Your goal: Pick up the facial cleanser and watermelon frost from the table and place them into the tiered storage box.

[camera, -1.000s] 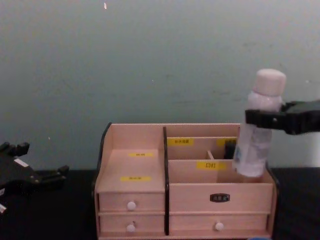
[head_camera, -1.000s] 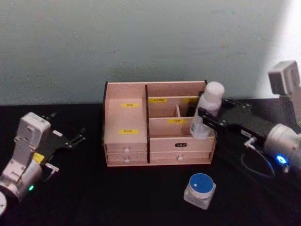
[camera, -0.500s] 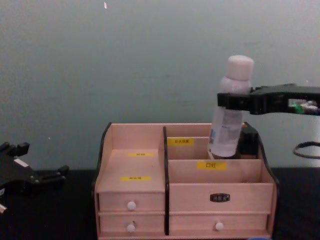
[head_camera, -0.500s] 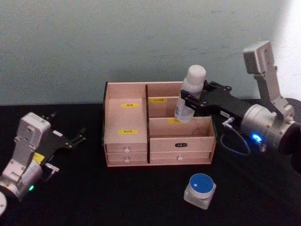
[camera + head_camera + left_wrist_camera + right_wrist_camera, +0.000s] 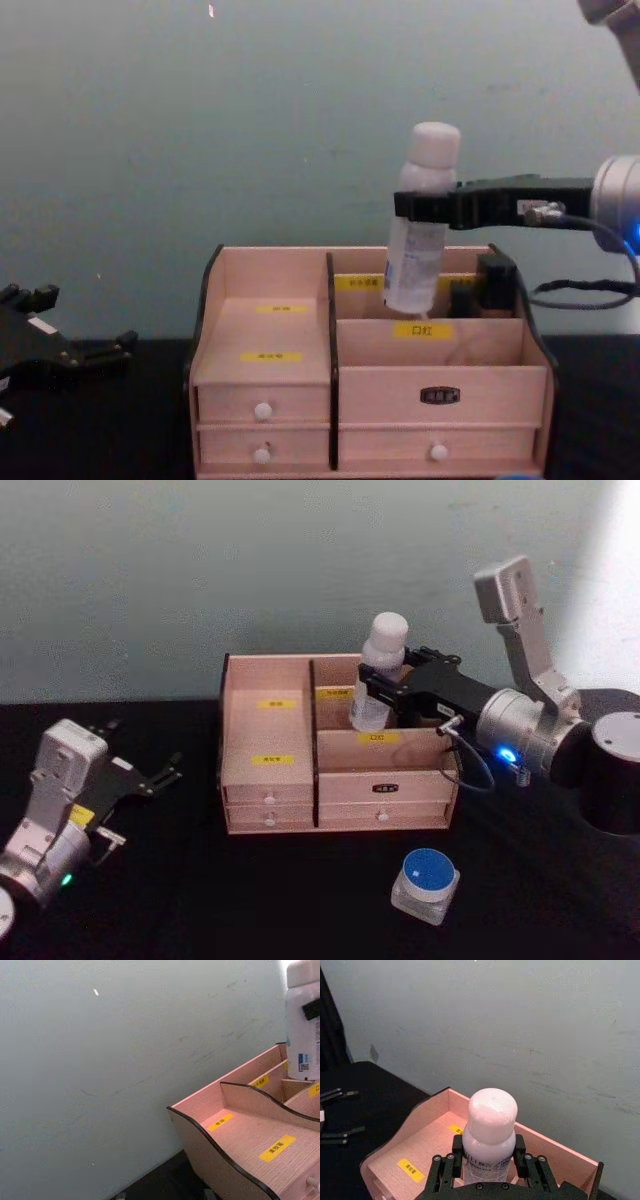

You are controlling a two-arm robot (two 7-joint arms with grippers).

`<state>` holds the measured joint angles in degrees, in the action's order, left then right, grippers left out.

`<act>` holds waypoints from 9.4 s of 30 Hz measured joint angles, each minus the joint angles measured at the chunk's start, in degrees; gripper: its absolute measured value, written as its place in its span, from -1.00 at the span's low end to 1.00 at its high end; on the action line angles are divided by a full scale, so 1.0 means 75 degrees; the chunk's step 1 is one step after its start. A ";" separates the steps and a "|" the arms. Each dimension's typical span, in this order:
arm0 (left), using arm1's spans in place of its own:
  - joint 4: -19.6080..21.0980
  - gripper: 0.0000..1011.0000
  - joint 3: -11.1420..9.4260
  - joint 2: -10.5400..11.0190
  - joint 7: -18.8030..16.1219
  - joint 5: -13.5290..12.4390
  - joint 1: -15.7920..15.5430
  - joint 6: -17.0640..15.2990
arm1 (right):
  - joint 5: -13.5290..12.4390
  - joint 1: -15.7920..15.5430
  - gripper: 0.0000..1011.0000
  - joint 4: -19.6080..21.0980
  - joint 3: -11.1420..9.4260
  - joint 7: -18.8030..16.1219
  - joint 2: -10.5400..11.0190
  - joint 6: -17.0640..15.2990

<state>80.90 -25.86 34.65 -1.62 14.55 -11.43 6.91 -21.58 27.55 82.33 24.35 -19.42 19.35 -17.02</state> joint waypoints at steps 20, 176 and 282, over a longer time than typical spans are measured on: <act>0.0001 0.98 0.0000 0.0000 0.0000 -0.0001 0.0000 0.0000 | 0.0312 0.0444 0.18 -0.0764 0.0098 0.0011 -0.0452 0.0064; 0.0001 0.98 0.0000 0.0000 0.0000 0.0000 0.0000 0.0000 | -0.0417 -0.2667 0.98 0.2001 -0.0363 -0.1187 0.2490 -0.0425; 0.0000 0.98 0.0000 0.0000 0.0000 0.0000 0.0000 0.0000 | -0.0291 -0.2073 0.68 0.1281 0.0592 -0.1141 0.2269 -0.0808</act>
<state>80.90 -25.86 34.65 -1.62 14.55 -11.43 6.91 -23.76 12.01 91.93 28.79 -27.98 36.37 -23.07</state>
